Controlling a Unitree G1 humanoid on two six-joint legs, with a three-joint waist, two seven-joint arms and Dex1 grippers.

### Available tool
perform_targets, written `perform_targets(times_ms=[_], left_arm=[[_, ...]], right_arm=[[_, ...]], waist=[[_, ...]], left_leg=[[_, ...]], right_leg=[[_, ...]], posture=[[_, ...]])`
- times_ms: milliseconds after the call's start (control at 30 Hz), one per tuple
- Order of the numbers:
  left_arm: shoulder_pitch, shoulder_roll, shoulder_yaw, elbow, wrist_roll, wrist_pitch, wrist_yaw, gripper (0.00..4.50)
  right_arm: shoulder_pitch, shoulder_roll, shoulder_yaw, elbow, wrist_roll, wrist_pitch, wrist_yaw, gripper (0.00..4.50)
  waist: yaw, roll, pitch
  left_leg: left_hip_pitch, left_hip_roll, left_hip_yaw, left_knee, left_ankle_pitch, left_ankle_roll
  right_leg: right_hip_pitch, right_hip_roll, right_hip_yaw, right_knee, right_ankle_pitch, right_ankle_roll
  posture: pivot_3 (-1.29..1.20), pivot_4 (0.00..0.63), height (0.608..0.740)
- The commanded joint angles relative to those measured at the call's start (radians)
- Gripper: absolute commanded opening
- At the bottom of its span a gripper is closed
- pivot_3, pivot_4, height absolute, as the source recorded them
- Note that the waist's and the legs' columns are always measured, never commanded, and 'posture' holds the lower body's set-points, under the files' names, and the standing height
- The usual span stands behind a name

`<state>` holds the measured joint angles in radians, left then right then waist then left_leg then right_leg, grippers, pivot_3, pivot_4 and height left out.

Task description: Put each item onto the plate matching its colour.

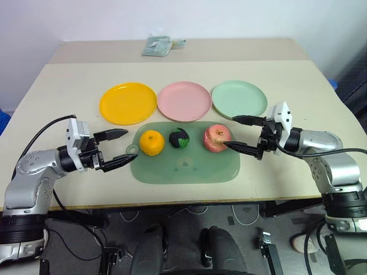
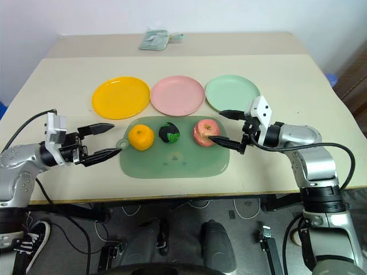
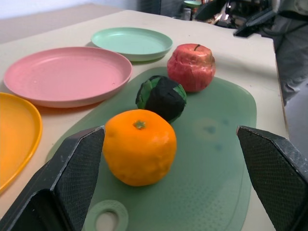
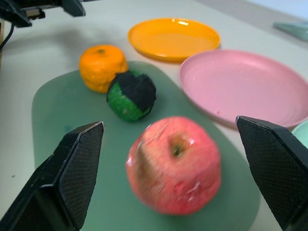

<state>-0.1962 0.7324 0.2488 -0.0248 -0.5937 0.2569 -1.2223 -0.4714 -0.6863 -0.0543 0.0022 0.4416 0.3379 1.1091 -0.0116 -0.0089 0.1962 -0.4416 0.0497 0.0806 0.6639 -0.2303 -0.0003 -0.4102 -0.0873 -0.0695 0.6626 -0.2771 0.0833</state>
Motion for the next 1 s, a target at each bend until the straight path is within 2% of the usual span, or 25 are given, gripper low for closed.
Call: perform_targets(times_ms=[33, 267, 433, 567, 733, 1000], left_arm=[[0.022, 0.016, 0.047, -0.043, -0.024, -0.006, 0.001, 4.5], [0.011, 0.051, 0.078, -0.03, -0.028, -0.002, 0.012, 4.5], [0.036, 0.068, 0.158, -0.022, -0.067, 0.008, 0.012, 4.5], [0.001, 0.06, 0.15, -0.037, -0.091, 0.045, 0.042, 4.5], [-0.049, 0.057, 0.116, 0.031, -0.051, 0.012, 0.022, 4.5], [-0.178, -0.058, -0.05, 0.135, 0.086, -0.071, 0.079, 4.5]], right_arm=[[-0.015, 0.0, -0.005, -0.002, 0.0, -0.02, 0.006, 4.48], [-0.028, 0.035, 0.017, -0.008, 0.002, -0.021, -0.002, 4.48], [-0.078, 0.093, 0.056, -0.014, -0.01, -0.023, -0.028, 4.48], [-0.134, 0.073, 0.016, 0.002, 0.04, 0.013, 0.002, 4.48], [-0.124, 0.065, -0.002, -0.089, 0.101, 0.069, 0.0, 4.48], [-0.054, 0.009, 0.002, -0.221, 0.157, 0.126, 0.044, 4.48]], waist=[[0.001, 0.0, 0.0], [0.0, 0.0, 0.0], [-0.003, 0.0, 0.0], [0.003, 0.0, 0.0], [0.004, 0.0, 0.0], [0.003, -0.001, 0.0]], left_leg=[[0.0, 0.0, 0.0, 0.0, 0.0, 0.0], [0.0, 0.0, 0.0, 0.0, 0.0, 0.0], [0.0, 0.0, 0.0, 0.0, 0.0, 0.0], [0.0, 0.0, 0.0, 0.0, 0.0, 0.0], [0.0, 0.0, 0.001, 0.0, 0.0, 0.0], [0.0, -0.002, 0.002, 0.0, 0.0, 0.0]], right_leg=[[0.0, 0.0, 0.0, 0.0, 0.0, 0.0], [0.0, 0.0, 0.0, 0.0, 0.0, 0.0], [-0.001, 0.0, 0.0, 0.0, 0.0, 0.0], [-0.001, -0.001, 0.0, 0.0, 0.0, 0.0], [0.0, -0.001, 0.0, 0.0, 0.0, 0.0], [0.0, 0.0, 0.0, 0.0, 0.0, 0.0]], posture=[[0.0, 0.15, 0.74], [0.0, 0.15, 0.74], [0.0, 0.15, 0.74], [0.0, 0.15, 0.74], [0.0, 0.15, 0.74], [0.0, 0.15, 0.74]])
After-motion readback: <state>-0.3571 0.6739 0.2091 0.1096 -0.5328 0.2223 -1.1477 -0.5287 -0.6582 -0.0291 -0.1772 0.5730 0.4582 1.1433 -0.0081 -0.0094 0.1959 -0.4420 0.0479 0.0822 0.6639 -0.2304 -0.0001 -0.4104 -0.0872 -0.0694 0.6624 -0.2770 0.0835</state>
